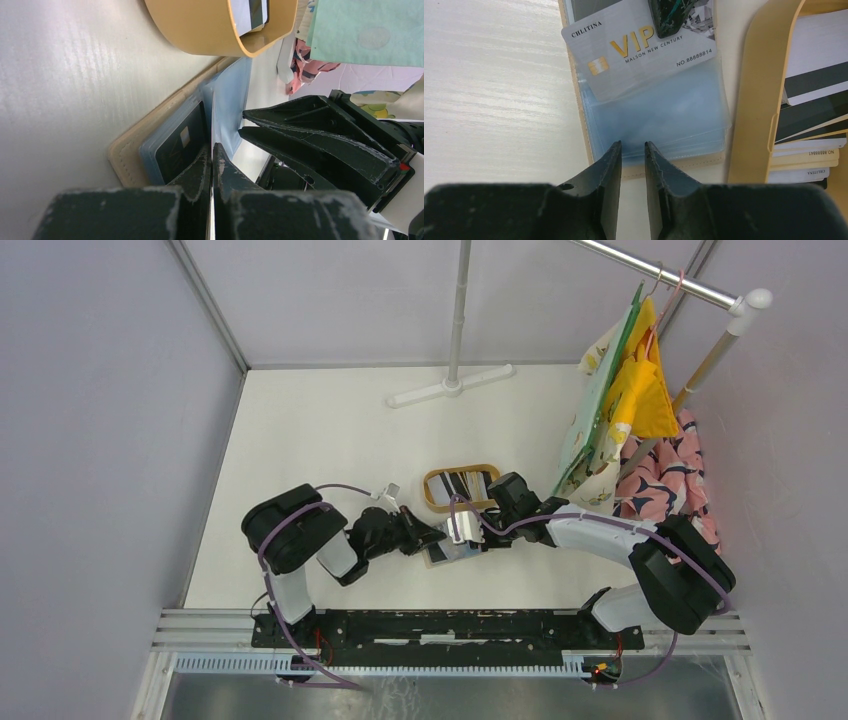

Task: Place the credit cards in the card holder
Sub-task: Insert the credit card into the card holder.

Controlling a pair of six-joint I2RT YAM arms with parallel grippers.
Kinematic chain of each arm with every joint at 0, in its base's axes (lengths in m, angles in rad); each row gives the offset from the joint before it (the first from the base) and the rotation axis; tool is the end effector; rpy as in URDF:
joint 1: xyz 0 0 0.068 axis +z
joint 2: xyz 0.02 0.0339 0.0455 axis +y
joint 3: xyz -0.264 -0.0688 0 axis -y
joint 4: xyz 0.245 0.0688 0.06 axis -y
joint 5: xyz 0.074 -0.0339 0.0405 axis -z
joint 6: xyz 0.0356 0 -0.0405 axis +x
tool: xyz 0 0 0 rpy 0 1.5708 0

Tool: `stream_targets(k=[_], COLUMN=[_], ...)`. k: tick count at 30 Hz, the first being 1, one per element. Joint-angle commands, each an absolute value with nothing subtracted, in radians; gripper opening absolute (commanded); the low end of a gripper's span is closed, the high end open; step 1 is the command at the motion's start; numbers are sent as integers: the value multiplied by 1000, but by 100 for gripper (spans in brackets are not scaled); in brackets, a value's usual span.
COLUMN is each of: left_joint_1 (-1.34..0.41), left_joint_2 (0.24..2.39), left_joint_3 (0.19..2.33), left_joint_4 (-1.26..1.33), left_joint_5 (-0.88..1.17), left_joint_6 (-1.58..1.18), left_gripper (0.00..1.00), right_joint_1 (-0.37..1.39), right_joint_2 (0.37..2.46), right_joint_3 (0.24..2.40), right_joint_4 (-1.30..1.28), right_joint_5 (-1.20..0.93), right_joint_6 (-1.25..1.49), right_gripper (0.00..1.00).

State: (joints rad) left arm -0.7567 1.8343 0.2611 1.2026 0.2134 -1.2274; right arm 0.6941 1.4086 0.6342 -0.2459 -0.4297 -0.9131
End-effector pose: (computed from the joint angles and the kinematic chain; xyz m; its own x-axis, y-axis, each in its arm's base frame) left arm 0.1763 -0.1768 0.0838 -0.8556 -0.4578 -0.2416 0.0263 0.4278 -0.9035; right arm 0.1827 0.1714 0.1550 0.1924 -0.7759 -0.6008 -0.9763 -0.0895 -0.1969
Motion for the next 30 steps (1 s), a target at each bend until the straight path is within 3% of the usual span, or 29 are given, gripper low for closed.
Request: stream_targets(k=[1,18,30], left_joint_1=[-760,-724,-709], left_joint_2=[1842,1850,1740], left_joint_3=[297,307,364], left_joint_4=[1140,1141,889], left_joint_5=[228,298,280], left_joint_6=[-1249,-1204,-1046], left_gripper=[2,2,2], right_joint_1=[698,698,697], right_joint_2=[1399,1387,1395], right_joint_3=[660,657,657], right_joint_4=[-229,-227,-228], right_joint_5=[-412,-427,-428], right_joint_6=[-899,-897,-897], right_gripper=[31,34,34])
